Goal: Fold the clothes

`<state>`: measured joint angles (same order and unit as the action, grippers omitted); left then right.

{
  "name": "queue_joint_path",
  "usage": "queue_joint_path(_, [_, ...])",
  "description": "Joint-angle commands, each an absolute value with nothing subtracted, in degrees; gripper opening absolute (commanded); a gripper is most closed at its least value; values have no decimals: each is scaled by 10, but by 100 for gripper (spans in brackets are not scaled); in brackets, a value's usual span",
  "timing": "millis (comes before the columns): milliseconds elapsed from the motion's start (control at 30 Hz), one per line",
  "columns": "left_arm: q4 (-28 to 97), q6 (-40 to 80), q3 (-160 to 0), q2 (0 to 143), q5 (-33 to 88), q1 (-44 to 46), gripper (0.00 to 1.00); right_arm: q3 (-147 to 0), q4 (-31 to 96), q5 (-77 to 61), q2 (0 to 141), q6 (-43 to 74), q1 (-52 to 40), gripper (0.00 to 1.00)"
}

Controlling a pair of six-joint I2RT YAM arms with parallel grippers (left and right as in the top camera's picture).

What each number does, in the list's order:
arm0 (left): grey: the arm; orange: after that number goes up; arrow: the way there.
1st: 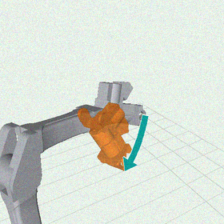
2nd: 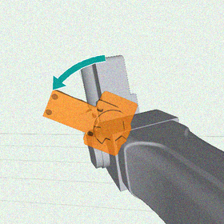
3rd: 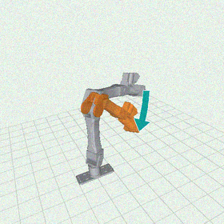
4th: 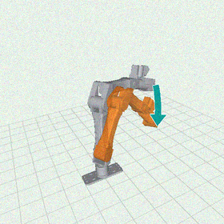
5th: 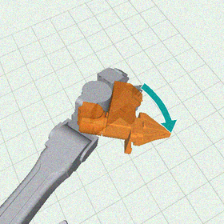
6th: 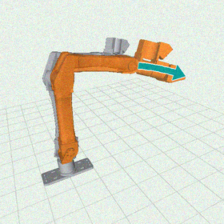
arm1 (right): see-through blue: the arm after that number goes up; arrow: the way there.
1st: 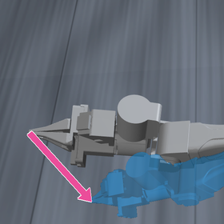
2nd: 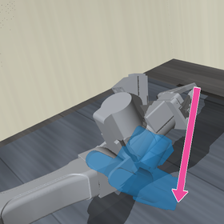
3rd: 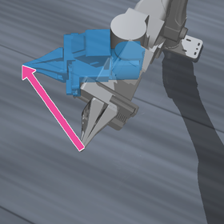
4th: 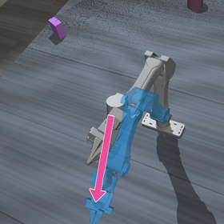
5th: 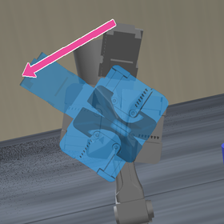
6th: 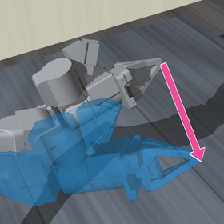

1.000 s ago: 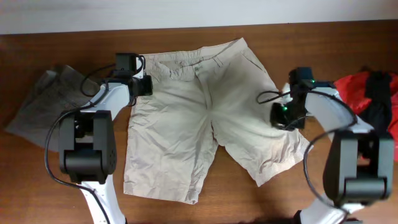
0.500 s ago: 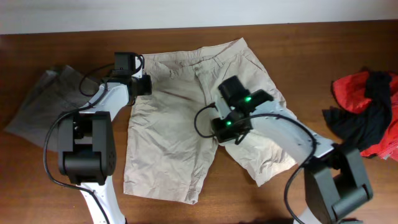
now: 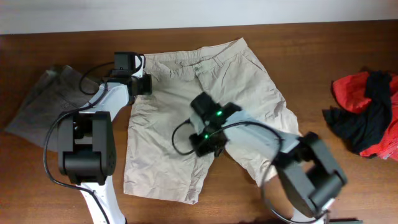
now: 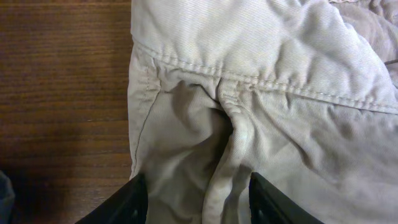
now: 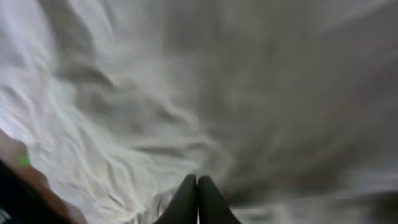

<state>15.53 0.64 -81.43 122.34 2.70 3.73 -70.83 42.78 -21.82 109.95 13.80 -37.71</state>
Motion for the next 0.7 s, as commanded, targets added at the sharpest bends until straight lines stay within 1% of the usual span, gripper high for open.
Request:
queue_joint_path(0, [153,-9,-819,1200,22,35,48,-712,447,-225,1128,196,-382,4])
queue_joint_path(133, [158,-9,-819,1200,22,36,36,-712,492,-218,1129,255,-366,4])
queue_joint_path(233, [166,-9,-819,1200,22,36,25,-712,548,-212,1129,260,-341,4])
queue_joint_path(367, [180,-9,-819,1200,22,36,22,-712,605,-127,1129,260,-302,4])
queue_joint_path(433, [191,-9,-819,1200,22,36,22,-712,617,-81,1129,251,-278,4])
queue_joint_path(600, [218,-9,-819,1200,23,36,21,-711,624,-13,1129,239,-240,4])
queue_joint_path(667, [224,-9,-819,1200,24,36,21,-712,624,-17,1129,230,-222,4])
